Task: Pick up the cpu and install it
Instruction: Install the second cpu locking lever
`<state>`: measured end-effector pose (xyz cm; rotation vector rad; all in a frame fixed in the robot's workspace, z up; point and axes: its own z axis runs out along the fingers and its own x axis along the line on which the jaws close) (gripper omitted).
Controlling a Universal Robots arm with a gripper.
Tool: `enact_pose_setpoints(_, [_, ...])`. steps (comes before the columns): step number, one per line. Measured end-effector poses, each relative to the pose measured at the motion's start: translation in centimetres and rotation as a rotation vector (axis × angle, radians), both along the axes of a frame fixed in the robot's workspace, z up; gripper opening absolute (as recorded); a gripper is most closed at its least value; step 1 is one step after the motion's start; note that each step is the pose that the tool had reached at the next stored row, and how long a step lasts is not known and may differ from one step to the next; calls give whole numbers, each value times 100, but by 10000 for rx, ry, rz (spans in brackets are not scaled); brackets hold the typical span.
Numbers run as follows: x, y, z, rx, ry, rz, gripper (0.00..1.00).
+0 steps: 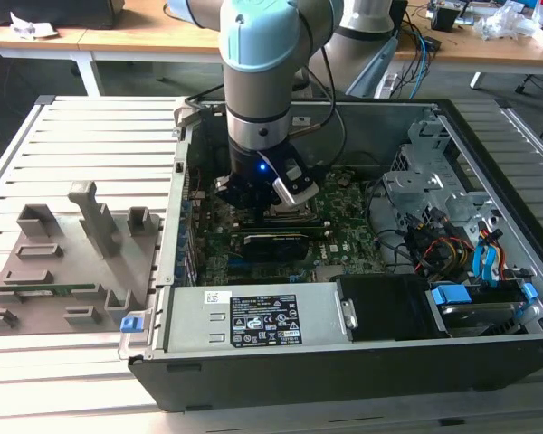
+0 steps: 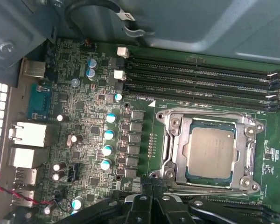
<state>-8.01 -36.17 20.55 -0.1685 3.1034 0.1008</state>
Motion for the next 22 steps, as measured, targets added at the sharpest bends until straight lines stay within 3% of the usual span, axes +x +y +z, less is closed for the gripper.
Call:
enact_pose_setpoints(10, [1,9,-41,274,-7,262,11])
enact_pose_setpoints(14, [0,6,-56,295,3,334,11])
enact_pose_setpoints(16, [0,-1,-56,297,1,333,11])
enact_pose_setpoints(17, [1,-1,-3,300,-2,334,11])
enact_pose_setpoints(20, [55,18,28,218,1,334,11])
enact_pose_setpoints(21, [93,34,28,176,5,333,11])
enact_pose_setpoints(22, [166,67,28,65,13,335,11])
